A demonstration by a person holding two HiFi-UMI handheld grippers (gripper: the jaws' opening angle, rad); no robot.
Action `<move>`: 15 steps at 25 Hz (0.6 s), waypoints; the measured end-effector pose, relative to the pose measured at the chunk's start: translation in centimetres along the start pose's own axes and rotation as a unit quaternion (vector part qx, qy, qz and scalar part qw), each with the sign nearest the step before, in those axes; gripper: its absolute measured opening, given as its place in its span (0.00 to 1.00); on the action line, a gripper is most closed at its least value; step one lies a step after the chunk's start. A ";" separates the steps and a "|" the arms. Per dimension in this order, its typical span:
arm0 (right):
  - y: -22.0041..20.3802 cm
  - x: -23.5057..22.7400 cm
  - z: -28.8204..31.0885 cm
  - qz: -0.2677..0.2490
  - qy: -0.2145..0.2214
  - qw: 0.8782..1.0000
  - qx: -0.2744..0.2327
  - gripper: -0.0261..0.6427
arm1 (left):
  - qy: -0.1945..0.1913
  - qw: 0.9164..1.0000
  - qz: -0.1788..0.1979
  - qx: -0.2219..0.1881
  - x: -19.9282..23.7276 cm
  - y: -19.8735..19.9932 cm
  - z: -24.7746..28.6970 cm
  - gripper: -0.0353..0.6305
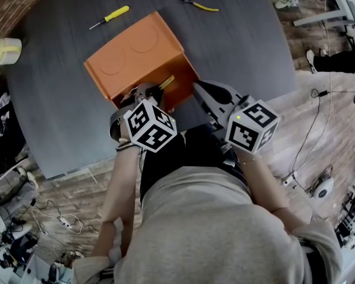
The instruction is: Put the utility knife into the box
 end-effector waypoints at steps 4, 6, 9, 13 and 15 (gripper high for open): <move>0.4 0.2 0.1 -0.007 0.004 1.000 -0.003 0.05 | 0.001 1.000 -0.001 -0.007 0.2 0.3 -0.5 0.11; 0.7 0.4 0.3 -0.013 0.007 1.000 -0.004 0.05 | 0.007 1.000 -0.003 -0.013 0.6 0.5 -1.0 0.11; 1.2 0.7 0.4 -0.024 0.013 1.000 -0.009 0.05 | 0.021 0.999 -0.017 -0.028 1.2 1.1 -2.2 0.11; 2.1 1.2 0.4 -0.039 0.021 0.999 -0.010 0.05 | 0.034 0.996 -0.052 -0.062 2.0 1.9 -4.0 0.11; 2.7 1.6 0.6 -0.050 0.027 0.998 -0.008 0.05 | 0.040 0.992 -0.075 -0.088 2.6 2.2 -5.1 0.11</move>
Point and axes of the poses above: the fingertips, and each gripper's own axes: z forward along the fingers, x to its left, y out of its top, the point moved 8 cm from there along -z, backward along the fingers, and after that the axes turned 5 degrees about -x, right-handed, at the moved point
